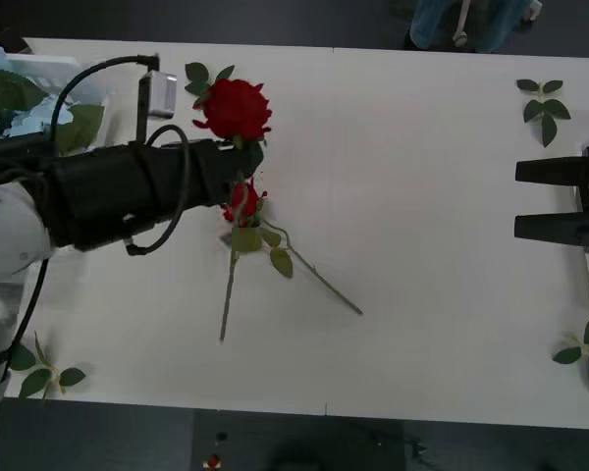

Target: Put the red flowers into the right box and the blue flowers into the left box

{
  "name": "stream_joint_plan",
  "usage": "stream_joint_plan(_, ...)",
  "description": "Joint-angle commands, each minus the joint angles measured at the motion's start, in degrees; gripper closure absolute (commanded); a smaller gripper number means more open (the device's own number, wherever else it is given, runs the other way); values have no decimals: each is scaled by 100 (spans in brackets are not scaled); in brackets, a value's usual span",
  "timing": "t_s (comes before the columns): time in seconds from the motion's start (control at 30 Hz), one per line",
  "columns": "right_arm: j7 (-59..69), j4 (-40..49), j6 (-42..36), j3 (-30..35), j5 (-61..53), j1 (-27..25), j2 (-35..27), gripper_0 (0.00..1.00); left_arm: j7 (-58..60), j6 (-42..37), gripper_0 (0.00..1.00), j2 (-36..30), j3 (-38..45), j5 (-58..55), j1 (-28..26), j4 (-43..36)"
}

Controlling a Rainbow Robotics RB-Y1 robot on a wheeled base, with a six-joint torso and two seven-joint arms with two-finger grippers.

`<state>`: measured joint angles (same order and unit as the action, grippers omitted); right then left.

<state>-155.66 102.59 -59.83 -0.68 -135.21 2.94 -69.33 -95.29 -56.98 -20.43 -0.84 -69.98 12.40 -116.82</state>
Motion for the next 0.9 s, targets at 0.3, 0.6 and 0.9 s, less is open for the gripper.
stream_joint_plan(0.3, 66, -143, 24, 51, -243, -13, 113, 0, -4288, 829, 100, 672, -707, -2512, 879, 1373)
stream_joint_plan(0.6, 66, -345, -63, 16, -401, -13, 429, 0, -5501, 1163, 100, 1586, -979, -3418, 1371, 2146)
stream_joint_plan(0.9, 66, -380, -81, -107, -6, -22, 1071, 0, -5747, 1866, 100, 2143, -1392, -4147, 1617, 2445)
